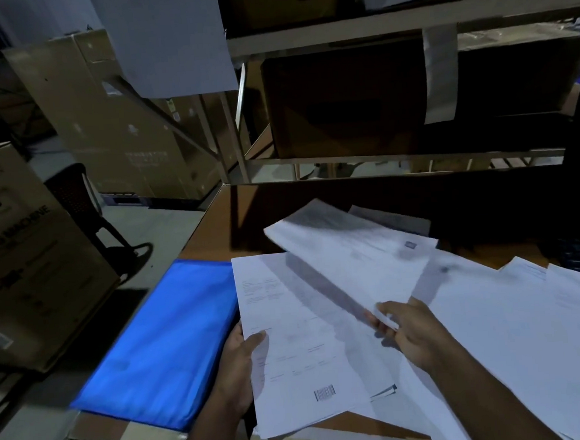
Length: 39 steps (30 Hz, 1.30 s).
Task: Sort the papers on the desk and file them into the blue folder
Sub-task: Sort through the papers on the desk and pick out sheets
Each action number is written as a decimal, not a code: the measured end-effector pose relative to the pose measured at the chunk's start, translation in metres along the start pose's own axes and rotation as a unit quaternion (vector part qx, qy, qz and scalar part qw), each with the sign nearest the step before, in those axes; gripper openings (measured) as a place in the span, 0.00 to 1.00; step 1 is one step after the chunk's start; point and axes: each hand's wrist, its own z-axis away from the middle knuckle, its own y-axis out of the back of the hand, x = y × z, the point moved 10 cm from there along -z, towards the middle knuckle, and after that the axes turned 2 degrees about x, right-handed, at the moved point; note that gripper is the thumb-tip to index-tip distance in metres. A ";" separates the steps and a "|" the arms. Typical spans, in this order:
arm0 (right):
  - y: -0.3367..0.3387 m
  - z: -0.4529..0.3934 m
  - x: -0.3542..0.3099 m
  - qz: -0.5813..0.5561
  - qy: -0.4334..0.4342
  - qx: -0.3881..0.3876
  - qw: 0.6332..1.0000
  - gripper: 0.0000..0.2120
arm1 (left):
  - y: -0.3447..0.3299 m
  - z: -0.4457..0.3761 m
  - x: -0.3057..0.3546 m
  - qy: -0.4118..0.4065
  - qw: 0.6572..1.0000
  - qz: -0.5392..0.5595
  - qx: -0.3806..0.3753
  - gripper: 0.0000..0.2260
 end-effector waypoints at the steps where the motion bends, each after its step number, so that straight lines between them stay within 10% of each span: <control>1: -0.005 0.003 0.000 0.042 0.006 -0.025 0.999 0.06 | 0.001 -0.001 -0.001 0.010 1.000 0.011 0.002 0.21; 11: -0.042 0.022 0.032 0.056 -0.037 -0.087 0.994 0.05 | 0.005 0.002 0.002 -0.028 0.999 0.009 0.043 0.14; 24: -0.114 0.098 0.065 0.330 0.022 -0.421 0.844 0.26 | 0.005 0.004 0.007 -0.067 0.995 -0.004 0.068 0.16; 29: -0.069 0.058 -0.010 0.188 0.218 -0.164 0.944 0.05 | 0.004 0.006 0.007 -0.041 0.997 0.031 0.051 0.17; 32: -0.024 0.035 -0.039 0.303 0.317 0.081 0.895 0.15 | 0.003 0.006 0.004 -0.020 0.999 0.026 0.033 0.16; 34: -0.017 0.015 -0.027 0.341 0.251 0.069 0.903 0.29 | 0.005 0.005 0.001 -0.005 1.000 0.014 0.027 0.17; 39: -0.039 0.019 -0.005 0.293 0.211 -0.064 0.930 0.17 | -0.013 0.011 -0.002 0.007 0.999 -0.033 -0.027 0.18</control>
